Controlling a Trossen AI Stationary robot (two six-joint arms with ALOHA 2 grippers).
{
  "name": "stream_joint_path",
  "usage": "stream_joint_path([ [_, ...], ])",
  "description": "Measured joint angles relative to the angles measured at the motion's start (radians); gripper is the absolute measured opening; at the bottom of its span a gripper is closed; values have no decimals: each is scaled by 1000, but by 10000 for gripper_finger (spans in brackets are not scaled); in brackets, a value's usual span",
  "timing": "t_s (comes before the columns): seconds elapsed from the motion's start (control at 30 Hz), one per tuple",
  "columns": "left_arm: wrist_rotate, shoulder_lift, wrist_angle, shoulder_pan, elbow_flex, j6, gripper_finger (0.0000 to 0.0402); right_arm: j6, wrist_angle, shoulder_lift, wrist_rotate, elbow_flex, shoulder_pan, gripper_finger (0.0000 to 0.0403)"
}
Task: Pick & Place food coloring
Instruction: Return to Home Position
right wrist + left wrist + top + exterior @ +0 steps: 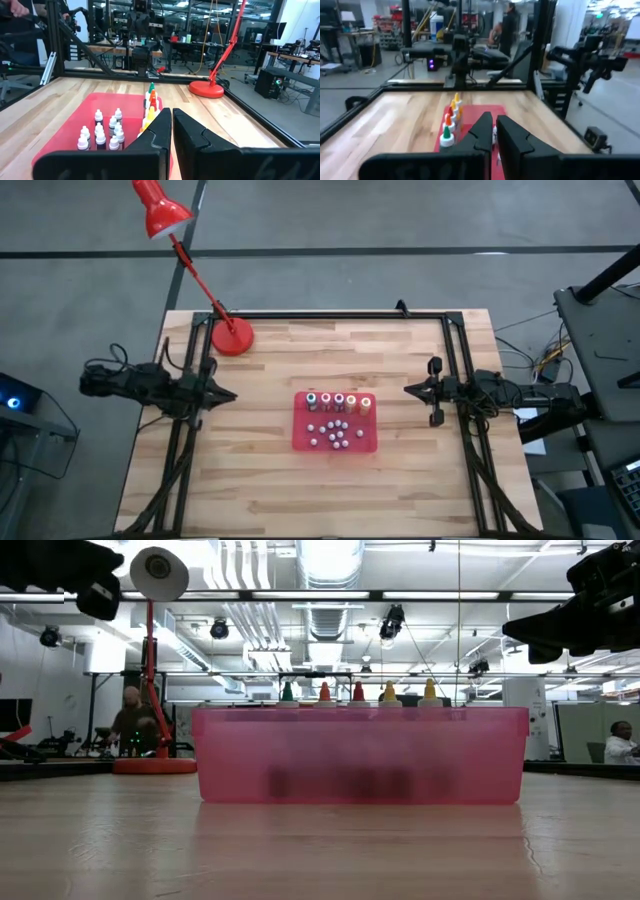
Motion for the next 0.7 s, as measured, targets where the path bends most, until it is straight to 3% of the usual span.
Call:
stream_joint_path([
  [0.2, 20, -46, 12, -21, -8, -11, 0, 0, 0, 0, 0, 0, 0, 9],
  [0.47, 30, -99, -44, -148, -34, 6, 0, 0, 0, 0, 0, 0, 0, 8],
  [0.7, 110, -102, 17, -179, -115, 16, 0, 0, 0, 0, 0, 0, 0, 9],
])
